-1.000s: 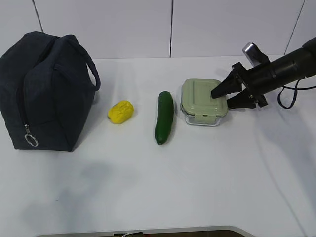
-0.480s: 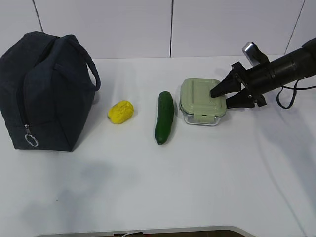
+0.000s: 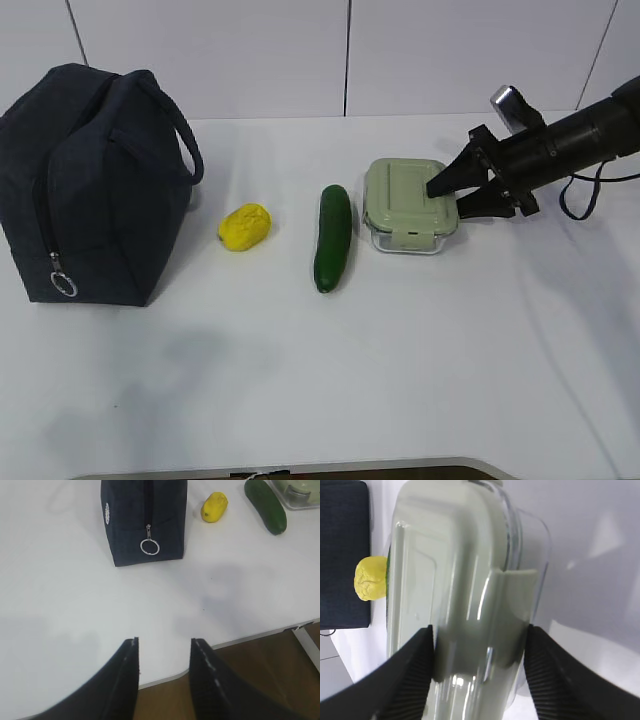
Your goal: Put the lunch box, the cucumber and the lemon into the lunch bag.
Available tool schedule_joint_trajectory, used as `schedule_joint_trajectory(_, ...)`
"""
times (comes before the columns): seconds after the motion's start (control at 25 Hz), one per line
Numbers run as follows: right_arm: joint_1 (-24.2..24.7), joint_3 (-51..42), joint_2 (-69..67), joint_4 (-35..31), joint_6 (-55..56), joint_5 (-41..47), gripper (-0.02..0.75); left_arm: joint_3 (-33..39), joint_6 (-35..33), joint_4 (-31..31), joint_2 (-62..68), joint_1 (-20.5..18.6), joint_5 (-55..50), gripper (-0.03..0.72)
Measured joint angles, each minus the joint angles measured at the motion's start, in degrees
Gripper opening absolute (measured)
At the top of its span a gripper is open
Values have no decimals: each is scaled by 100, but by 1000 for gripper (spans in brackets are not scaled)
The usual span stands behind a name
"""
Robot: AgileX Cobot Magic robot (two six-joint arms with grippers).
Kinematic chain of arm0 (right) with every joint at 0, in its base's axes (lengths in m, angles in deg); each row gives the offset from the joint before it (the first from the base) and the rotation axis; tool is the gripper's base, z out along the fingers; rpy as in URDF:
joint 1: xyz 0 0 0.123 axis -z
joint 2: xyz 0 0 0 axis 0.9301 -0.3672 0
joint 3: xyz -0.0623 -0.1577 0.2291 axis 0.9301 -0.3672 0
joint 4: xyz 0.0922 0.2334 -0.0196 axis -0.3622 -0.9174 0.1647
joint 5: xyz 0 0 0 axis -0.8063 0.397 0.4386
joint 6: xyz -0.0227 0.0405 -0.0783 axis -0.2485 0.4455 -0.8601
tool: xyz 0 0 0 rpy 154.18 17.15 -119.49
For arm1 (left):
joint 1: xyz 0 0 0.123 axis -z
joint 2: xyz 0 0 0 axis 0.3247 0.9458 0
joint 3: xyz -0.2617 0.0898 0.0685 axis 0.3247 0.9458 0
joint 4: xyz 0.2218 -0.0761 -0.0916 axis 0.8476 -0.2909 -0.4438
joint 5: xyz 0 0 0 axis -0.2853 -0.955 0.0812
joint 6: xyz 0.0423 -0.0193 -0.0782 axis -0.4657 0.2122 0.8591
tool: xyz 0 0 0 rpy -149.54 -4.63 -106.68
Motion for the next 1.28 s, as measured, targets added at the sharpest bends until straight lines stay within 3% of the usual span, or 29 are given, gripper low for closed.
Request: schedule_joint_trajectory(1.28,0,0,0,-76,-96,0,418,0,0,-12,0,0,0,242)
